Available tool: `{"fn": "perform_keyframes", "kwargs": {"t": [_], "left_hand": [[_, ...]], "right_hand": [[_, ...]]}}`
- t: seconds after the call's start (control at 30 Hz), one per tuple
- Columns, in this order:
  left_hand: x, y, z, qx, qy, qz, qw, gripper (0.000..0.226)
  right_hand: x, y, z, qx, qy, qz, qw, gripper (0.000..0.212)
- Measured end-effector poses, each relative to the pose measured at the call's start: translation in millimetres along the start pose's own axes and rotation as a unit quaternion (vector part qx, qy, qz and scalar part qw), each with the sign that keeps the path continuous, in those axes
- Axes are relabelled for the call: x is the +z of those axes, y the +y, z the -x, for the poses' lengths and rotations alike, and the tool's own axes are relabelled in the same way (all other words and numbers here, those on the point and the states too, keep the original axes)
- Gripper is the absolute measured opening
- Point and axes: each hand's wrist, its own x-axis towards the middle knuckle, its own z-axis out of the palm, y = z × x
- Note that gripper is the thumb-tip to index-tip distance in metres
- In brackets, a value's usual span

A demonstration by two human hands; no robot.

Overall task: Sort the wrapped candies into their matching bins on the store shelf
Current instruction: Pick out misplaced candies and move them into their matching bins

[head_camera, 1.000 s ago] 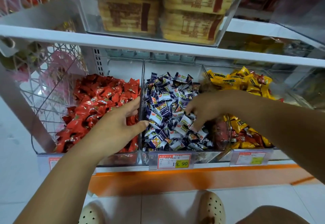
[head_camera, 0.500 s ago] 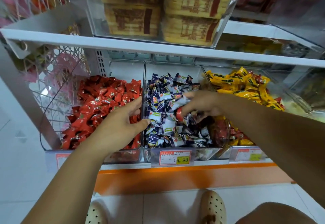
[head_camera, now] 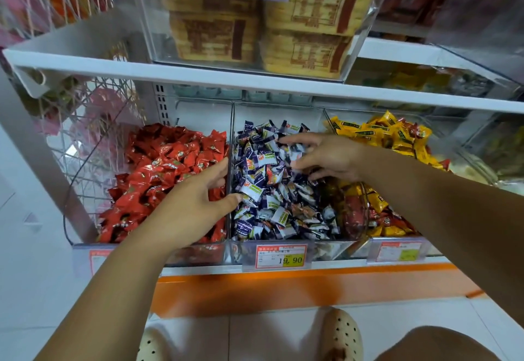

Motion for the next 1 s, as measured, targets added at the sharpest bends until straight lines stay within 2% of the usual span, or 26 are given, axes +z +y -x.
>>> {"fn": "perform_keyframes", "kwargs": {"t": [0.07,0.17,0.23,0.37,0.43,0.53,0.67,0.83,1.0], "left_hand": [[0,0,-1,-0.001,0.001,0.003,1.0,0.071],[0,1,-1,-0.001,-0.003,0.003,1.0,0.071],[0,1,-1,0.001,-0.005,-0.001,1.0,0.071],[0,0,-2,-0.001,-0.001,0.004,1.0,0.07],[0,-2,-3,0.0,-0.002,0.008,1.0,0.07],[0,-5,-2,0.001,-0.005,0.006,1.0,0.071],[2,-5,0,-0.002,-0.006,0.007,1.0,0.072],[2,-6,0,-0.005,-0.008,0.009,1.0,0.074],[2,-7,-1,0.003,-0.008,0.003,1.0,0.072]], "right_hand": [[1,-6,3,-0.041,0.064,0.137,0.988,0.046],[3,-8,5,-0.126,0.121,0.351,0.92,0.024],[13,-7,4,-0.168,0.139,0.403,0.889,0.018],[44,5,-9,-0.12,0.082,0.433,0.89,0.032],[51,10,-15,-0.119,0.084,0.395,0.907,0.026],[42,4,-10,-0.105,0.119,0.246,0.956,0.016],[29,-20,4,-0.104,0.16,0.052,0.98,0.025],[50,-62,-2,-0.141,0.154,0.032,0.977,0.018],[78,-87,-26,-0.158,0.098,-0.016,0.982,0.029]]}}
